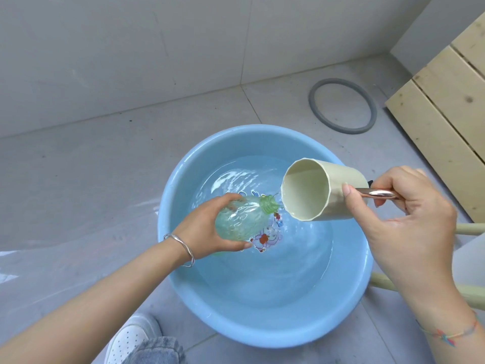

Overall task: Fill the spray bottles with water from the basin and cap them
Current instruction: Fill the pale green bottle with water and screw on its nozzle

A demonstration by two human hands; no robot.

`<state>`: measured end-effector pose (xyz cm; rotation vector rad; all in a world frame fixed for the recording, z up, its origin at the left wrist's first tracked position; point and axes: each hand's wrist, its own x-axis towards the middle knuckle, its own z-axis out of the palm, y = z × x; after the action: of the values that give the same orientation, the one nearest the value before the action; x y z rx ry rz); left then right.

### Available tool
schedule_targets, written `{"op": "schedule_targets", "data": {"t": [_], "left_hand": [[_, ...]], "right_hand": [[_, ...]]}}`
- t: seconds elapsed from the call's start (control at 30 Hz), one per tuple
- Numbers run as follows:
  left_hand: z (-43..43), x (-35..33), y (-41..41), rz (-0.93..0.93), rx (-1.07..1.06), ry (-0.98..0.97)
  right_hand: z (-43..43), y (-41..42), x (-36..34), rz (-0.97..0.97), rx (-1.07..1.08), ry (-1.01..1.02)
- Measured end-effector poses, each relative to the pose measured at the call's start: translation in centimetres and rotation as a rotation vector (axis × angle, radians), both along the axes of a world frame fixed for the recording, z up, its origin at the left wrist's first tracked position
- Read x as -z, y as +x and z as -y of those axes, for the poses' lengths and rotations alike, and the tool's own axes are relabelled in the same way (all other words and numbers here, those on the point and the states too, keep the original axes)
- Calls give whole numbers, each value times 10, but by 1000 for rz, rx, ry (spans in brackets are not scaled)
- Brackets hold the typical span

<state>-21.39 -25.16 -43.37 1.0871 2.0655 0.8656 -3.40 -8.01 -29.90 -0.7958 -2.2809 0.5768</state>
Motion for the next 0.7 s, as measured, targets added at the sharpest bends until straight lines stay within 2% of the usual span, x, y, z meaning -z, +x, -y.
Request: {"op": "schedule_targets", "data": {"t": [0.7], "left_hand": [[-2,-2,3,-17,0,-9]], "right_hand": [[5,-6,-3,46,-51,261]]}}
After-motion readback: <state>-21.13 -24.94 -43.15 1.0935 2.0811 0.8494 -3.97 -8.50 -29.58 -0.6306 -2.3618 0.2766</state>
